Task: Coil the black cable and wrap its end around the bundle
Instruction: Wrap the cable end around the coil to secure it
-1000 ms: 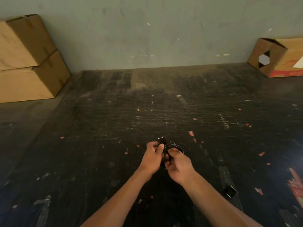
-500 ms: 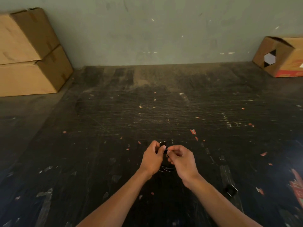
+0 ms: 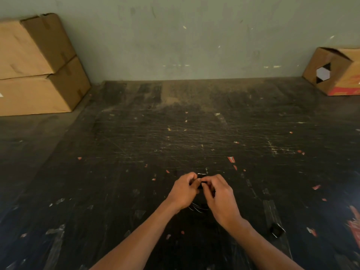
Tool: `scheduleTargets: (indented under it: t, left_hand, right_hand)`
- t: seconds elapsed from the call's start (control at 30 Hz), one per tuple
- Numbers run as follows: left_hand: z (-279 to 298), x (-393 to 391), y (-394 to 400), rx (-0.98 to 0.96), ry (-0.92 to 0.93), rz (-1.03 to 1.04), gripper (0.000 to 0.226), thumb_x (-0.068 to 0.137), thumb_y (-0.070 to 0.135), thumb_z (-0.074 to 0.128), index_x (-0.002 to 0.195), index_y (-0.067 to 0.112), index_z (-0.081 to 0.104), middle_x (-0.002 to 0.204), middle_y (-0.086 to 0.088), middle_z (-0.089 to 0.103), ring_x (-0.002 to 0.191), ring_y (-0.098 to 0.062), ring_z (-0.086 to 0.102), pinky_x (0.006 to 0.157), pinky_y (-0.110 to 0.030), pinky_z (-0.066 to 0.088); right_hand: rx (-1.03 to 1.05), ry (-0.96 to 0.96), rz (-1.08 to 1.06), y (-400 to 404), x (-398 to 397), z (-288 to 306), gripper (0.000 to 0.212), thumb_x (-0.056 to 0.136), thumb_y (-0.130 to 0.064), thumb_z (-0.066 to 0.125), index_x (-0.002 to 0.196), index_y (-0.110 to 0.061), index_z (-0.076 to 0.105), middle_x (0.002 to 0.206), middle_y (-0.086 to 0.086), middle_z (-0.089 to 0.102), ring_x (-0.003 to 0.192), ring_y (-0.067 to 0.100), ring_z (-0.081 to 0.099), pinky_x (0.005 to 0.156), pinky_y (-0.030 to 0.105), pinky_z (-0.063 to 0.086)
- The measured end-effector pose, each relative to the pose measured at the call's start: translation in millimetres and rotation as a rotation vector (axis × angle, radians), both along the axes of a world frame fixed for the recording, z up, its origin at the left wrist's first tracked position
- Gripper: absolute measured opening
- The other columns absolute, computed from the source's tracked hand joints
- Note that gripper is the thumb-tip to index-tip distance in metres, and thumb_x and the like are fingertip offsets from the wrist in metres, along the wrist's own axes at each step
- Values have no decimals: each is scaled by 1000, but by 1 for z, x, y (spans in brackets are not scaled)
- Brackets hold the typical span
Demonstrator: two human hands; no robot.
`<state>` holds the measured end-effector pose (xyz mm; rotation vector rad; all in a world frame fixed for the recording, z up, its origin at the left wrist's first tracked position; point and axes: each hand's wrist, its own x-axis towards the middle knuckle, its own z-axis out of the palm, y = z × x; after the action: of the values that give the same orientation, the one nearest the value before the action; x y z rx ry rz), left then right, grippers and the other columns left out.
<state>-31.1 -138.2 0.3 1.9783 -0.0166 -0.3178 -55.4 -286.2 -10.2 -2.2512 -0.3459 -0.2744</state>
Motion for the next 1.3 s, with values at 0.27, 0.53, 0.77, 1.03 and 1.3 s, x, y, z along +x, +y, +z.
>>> scheduleTargets:
  t: [0.27,0.53,0.77,1.03,1.3]
  left_hand:
    - [1,-4,3,-5,-2,-91,26,105,22,39,87,24,58,79,2,58,69,-6,51,60,-19,42]
    - [4,-4,6,31,36,-99,24,105,24,39,95,27,60,81,-1,62,47,4,48,44,-14,38]
    - [6,-10,7,-138,55,8,37,96,33,60,131,35,48,112,8,65,102,-2,63,83,-20,48]
    - [-5,-15,10,-746,515,200,32,91,24,67,120,11,68,108,-8,76,107,-23,71,101,-48,49]
    - [-5,2,4,-776,482,307,23,94,12,60,114,9,70,90,-5,77,94,-19,74,100,-45,50]
  right_hand:
    - [-3,-45,-10,-5,4,1,27,89,-14,67,111,-26,58,115,-7,57,109,5,53,96,33,49]
    - [99,173,-36,-1,9,10,24,90,-11,67,104,-30,64,95,-12,63,93,2,61,84,24,51]
    - [422,438,-215,-11,22,9,18,92,-11,63,88,-28,67,86,-4,72,82,6,69,68,20,52]
    - [1004,694,-485,-22,26,6,10,93,-8,60,97,-14,66,96,8,73,90,22,67,77,35,50]
    - [773,825,-418,-42,15,-10,17,92,-13,63,109,-16,65,102,9,72,88,20,68,73,32,52]
